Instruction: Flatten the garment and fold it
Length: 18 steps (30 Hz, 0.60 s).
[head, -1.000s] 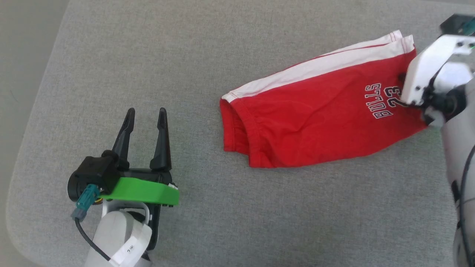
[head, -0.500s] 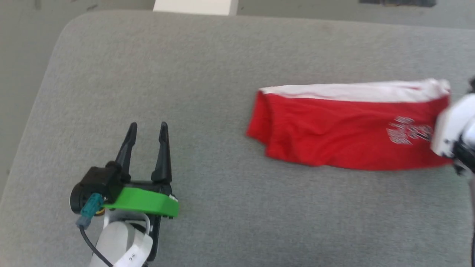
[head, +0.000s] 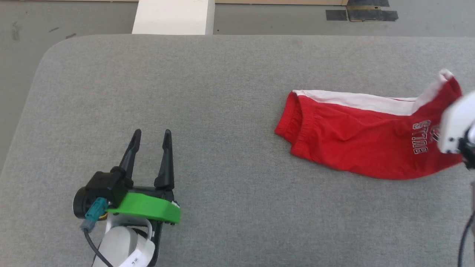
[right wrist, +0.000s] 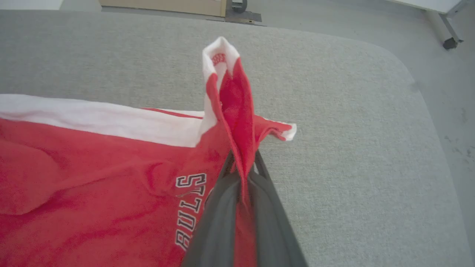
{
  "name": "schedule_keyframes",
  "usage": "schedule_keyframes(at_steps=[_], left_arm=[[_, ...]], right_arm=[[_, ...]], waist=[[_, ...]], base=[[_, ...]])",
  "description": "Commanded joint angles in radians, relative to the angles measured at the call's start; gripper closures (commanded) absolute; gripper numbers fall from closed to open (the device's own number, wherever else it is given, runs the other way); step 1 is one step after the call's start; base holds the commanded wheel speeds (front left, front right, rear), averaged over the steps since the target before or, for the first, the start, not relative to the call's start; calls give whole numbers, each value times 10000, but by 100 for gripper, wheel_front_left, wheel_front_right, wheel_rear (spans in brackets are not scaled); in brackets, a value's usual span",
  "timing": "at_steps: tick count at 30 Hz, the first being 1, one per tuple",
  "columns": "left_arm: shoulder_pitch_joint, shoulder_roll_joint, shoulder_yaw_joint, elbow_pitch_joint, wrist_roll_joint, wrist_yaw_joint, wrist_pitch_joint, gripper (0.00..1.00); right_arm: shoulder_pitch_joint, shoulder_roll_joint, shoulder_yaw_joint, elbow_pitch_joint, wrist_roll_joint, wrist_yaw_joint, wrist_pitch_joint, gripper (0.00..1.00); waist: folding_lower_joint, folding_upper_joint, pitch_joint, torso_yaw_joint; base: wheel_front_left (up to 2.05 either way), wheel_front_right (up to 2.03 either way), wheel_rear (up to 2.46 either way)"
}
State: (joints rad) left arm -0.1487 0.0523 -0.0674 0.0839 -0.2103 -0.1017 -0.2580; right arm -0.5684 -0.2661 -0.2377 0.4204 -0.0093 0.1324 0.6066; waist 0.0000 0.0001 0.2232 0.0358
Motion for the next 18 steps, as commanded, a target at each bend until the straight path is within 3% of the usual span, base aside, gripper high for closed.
schedule_keyframes(at_steps=[1,10,18], left_arm=[[128,-20,-29,40,94,-53,-38,0],[157,-20,-206,124,52,-96,-38,0],[-72,-20,-455,132,-77,-76,-38,0]], right_arm=[[154,94,339,-360,8,-17,157,100],[137,211,3727,-2872,817,-17,1766,100],[-422,384,5737,-2035,1271,-17,1950,100]], waist=[[0,-1,-50,87],[0,-1,-92,589],[0,-1,260,1126]], base=[[0,0,0],[0,0,0],[0,0,0]])
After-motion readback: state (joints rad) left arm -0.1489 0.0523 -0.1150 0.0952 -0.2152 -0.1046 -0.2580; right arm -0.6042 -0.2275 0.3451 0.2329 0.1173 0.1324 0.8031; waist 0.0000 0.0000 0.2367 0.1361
